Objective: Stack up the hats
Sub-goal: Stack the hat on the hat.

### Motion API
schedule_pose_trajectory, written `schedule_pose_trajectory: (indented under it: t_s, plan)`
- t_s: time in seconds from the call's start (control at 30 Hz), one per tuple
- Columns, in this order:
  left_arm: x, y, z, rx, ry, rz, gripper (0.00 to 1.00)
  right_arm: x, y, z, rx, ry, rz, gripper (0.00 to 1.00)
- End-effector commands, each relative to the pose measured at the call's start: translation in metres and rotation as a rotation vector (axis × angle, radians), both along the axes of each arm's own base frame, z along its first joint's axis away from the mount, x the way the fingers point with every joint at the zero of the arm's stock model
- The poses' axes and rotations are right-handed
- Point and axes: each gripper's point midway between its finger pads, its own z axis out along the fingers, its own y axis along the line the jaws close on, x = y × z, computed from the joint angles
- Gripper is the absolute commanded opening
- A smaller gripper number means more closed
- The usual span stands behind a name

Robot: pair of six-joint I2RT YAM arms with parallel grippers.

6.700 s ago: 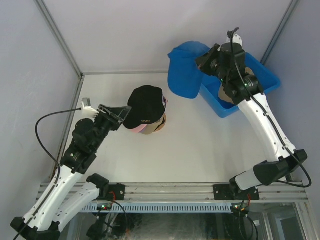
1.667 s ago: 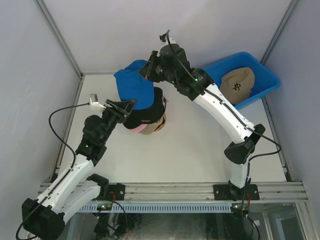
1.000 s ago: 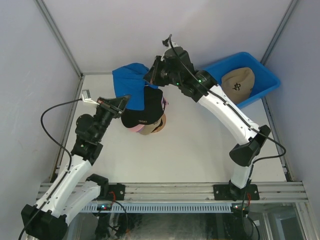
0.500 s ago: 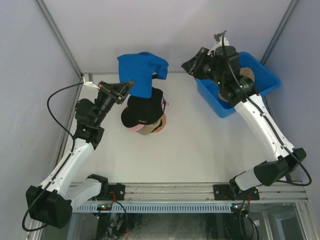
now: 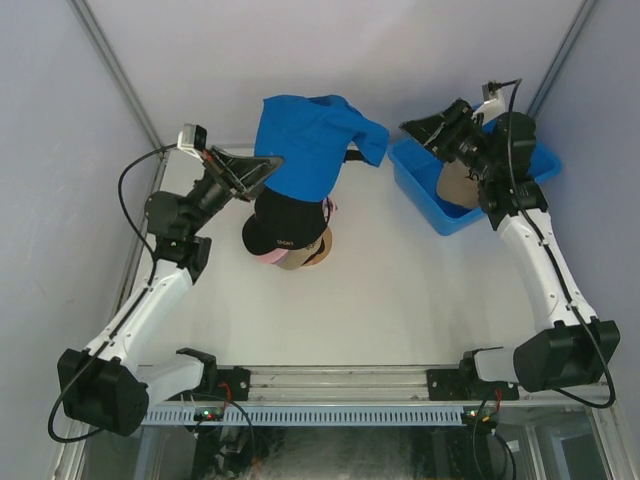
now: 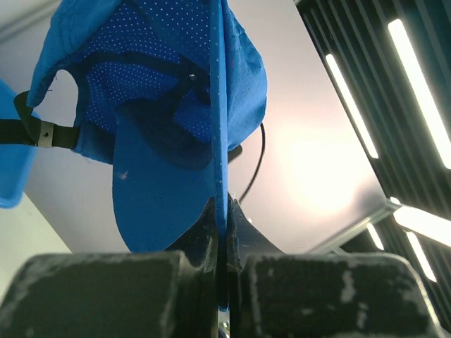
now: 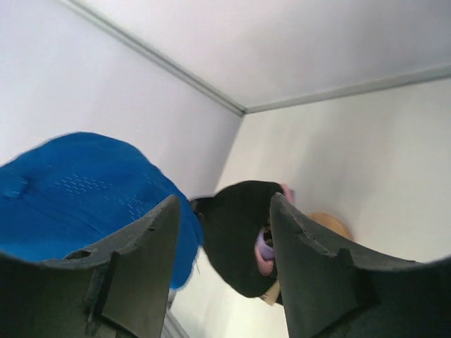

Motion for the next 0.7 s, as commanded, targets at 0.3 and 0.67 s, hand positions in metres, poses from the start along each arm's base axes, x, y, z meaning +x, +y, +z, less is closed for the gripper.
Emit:
schedule_pose_trajectory:
  t_s: [0.3, 0.67]
  plan:
    - [-0.069, -0.009, 0.028, -0.013, -0.142, -0.306, 0.0, -0.081, 0.042, 0.078, 0.267, -0.187, 0.538, 0.65]
    - [-0.086, -0.016, 0.019, -0.027, -0.157, -0.426, 0.0, -0.136, 0.077, 0.086, 0.333, -0.158, 0.798, 0.72]
